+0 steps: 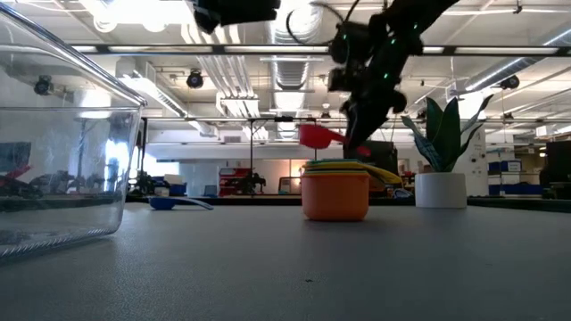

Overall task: Nest measuring cups in basket
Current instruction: Stack the red measuring cup on top of the light blue measuring cup

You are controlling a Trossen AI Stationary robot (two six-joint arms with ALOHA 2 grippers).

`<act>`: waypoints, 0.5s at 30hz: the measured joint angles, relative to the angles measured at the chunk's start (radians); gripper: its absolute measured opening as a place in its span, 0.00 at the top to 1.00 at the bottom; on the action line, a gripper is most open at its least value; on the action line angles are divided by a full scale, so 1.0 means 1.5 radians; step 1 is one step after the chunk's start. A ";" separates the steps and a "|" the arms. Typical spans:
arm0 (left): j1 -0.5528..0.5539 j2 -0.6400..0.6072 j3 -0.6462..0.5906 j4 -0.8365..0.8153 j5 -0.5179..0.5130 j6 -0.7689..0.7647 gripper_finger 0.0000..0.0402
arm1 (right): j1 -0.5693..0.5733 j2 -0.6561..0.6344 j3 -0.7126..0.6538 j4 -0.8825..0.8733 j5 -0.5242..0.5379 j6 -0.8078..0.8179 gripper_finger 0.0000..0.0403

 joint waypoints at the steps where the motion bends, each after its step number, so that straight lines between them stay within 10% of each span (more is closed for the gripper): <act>1: -0.002 -0.012 0.000 -0.010 -0.009 -0.012 0.64 | 0.018 -0.015 -0.005 -0.009 0.000 0.011 0.67; 15: 0.007 -0.045 -0.091 0.125 -0.011 -0.004 0.64 | 0.250 -0.113 -0.067 -0.011 0.086 0.101 0.65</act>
